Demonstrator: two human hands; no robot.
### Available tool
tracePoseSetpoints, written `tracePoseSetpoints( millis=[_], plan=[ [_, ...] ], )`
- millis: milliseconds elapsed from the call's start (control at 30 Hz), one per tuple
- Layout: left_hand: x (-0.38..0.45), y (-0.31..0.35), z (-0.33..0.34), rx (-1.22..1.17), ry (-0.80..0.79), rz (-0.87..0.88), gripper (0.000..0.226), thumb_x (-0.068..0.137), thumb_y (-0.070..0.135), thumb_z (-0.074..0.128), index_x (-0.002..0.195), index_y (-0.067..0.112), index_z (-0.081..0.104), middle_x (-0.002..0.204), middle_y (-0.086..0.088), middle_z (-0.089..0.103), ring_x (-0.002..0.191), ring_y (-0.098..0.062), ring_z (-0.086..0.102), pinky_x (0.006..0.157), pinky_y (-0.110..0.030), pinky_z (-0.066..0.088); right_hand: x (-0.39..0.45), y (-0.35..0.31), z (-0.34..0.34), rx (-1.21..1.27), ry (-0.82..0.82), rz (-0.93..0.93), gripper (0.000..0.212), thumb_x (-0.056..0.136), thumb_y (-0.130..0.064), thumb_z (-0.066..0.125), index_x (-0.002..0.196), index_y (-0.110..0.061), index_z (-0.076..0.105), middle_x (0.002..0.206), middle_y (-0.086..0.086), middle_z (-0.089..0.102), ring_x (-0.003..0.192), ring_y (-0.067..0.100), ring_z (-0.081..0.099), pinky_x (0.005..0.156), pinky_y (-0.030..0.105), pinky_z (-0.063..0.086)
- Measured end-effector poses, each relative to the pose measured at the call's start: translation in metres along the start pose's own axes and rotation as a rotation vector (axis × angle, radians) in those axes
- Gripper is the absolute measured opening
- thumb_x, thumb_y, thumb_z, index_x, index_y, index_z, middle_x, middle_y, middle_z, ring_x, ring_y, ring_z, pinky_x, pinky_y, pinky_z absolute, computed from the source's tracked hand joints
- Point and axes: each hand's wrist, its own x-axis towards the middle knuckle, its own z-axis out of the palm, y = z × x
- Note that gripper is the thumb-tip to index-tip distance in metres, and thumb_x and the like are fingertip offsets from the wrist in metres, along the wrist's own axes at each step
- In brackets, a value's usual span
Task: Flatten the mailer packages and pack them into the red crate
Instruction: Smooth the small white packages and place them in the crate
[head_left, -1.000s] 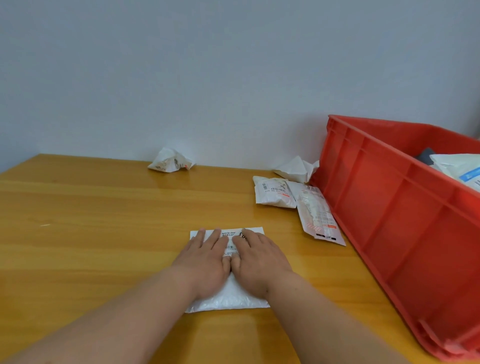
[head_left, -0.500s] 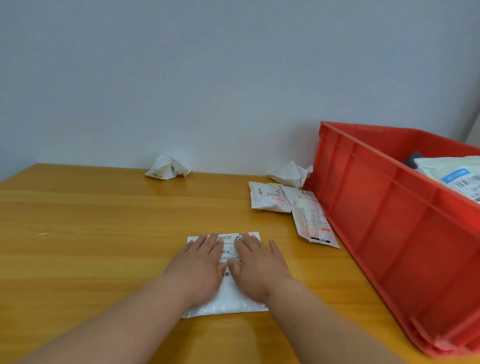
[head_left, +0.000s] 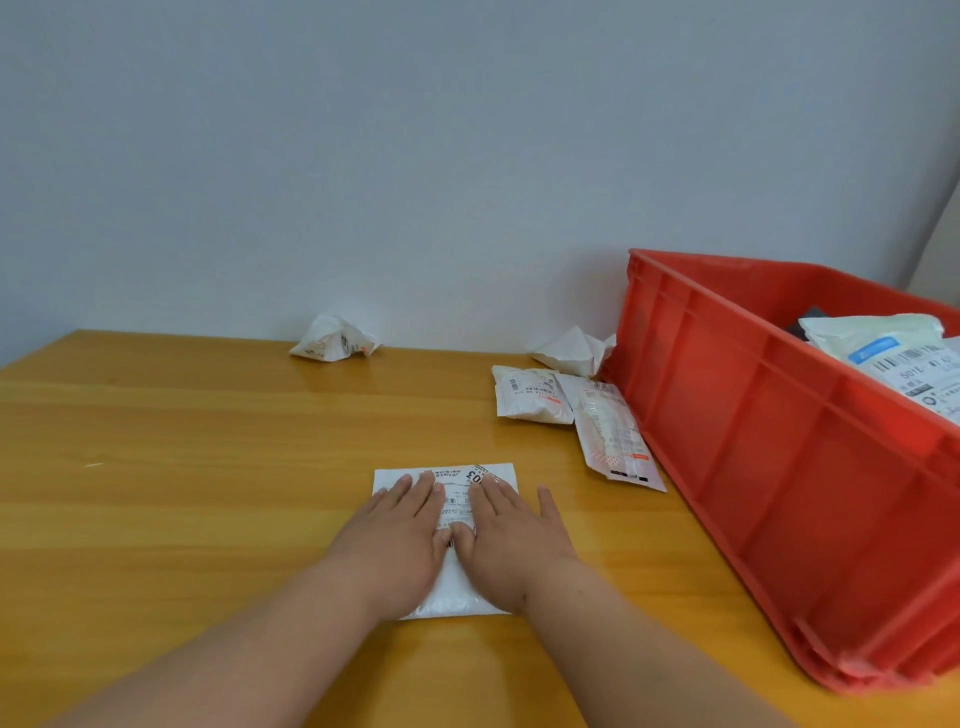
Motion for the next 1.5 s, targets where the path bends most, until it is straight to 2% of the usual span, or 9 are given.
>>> tracePoseSetpoints(
  millis=[67,167,233,433,600,733,867,1233,1500],
  plan=[
    [-0.002,-0.001,0.001,-0.004,0.018,0.029,0.126,0.053,0.074,-0.045,0.157,0.019,0.001,0.164,0.002,-0.011,0.151,-0.015,-0.008,0.121,-0.031,-0.002,-0.003,0.0,-0.003,-0.023,0.073,-0.029,0.061,0.104,-0.047,0.017,0.157,-0.016,0.019,0.166,0.001,0.013,0.152,0.016,0.008,0.121,0.048,-0.006],
    [-0.005,-0.001,0.004,-0.07,-0.079,0.04,0.081,0.091,0.066,-0.007,0.156,0.018,-0.007,0.163,0.001,-0.018,0.149,-0.015,-0.016,0.122,-0.033,-0.003,-0.011,0.002,-0.002,-0.002,0.103,-0.056,0.056,0.105,-0.045,0.02,0.154,-0.018,0.027,0.163,0.0,0.022,0.15,0.016,0.016,0.121,0.047,-0.004],
    [-0.009,0.0,0.002,-0.053,-0.128,0.05,0.084,0.09,0.069,-0.003,0.155,0.018,-0.012,0.161,0.002,-0.022,0.148,-0.016,-0.02,0.122,-0.034,-0.005,-0.015,0.004,0.002,0.022,0.056,-0.055,0.059,0.105,-0.045,0.017,0.158,-0.019,0.016,0.166,-0.002,0.011,0.152,0.013,0.006,0.122,0.047,-0.006],
    [-0.013,0.001,-0.001,-0.053,-0.117,0.071,0.142,0.032,0.085,-0.039,0.154,0.018,-0.016,0.161,0.002,-0.024,0.148,-0.015,-0.022,0.122,-0.033,-0.006,-0.017,0.003,0.007,0.023,0.013,-0.044,0.06,0.105,-0.045,0.011,0.159,-0.02,0.002,0.167,-0.005,-0.004,0.152,0.01,-0.007,0.121,0.05,-0.01],
    [-0.006,-0.002,-0.011,-0.041,-0.14,0.056,0.072,0.098,0.059,0.012,0.157,0.021,-0.005,0.164,0.003,-0.014,0.151,-0.016,-0.01,0.123,-0.036,0.004,-0.012,0.002,-0.003,0.0,0.006,-0.063,0.06,0.105,-0.044,0.018,0.158,-0.018,0.013,0.166,-0.001,0.01,0.152,0.015,0.005,0.122,0.051,-0.005],
    [0.001,-0.007,-0.022,-0.037,0.001,0.028,0.056,0.102,0.035,0.034,0.154,0.028,0.018,0.162,0.005,0.01,0.147,-0.018,0.014,0.117,-0.036,0.022,-0.006,-0.002,-0.017,-0.044,0.089,-0.087,0.048,0.103,-0.043,0.029,0.136,-0.015,0.051,0.142,0.006,0.046,0.135,0.025,0.037,0.122,0.048,0.007],
    [0.015,-0.009,-0.03,-0.097,0.075,-0.001,0.055,0.101,0.034,0.039,0.154,0.029,0.022,0.16,0.006,0.016,0.145,-0.018,0.017,0.116,-0.034,0.023,0.008,0.001,-0.029,-0.051,0.193,-0.091,0.037,0.101,-0.036,0.036,0.122,-0.015,0.059,0.125,0.006,0.051,0.121,0.028,0.045,0.119,0.047,0.017],
    [0.102,-0.006,-0.061,-0.195,0.133,-0.027,0.054,0.1,0.038,0.042,0.152,0.029,0.029,0.158,0.007,0.023,0.144,-0.019,0.022,0.115,-0.037,0.027,0.074,0.052,-0.068,0.002,0.282,0.036,0.035,0.097,-0.026,0.04,0.127,-0.019,0.056,0.134,0.003,0.047,0.128,0.027,0.042,0.121,0.045,0.012],
    [0.188,0.011,-0.073,-0.305,0.184,-0.038,0.053,0.099,0.034,0.045,0.15,0.028,0.034,0.157,0.006,0.028,0.143,-0.02,0.025,0.116,-0.039,0.028,0.136,0.124,-0.093,0.03,0.361,0.338,0.05,0.09,-0.025,0.045,0.14,-0.024,0.046,0.164,0.004,0.006,0.147,0.027,0.013,0.122,0.048,0.004]
  ],
)
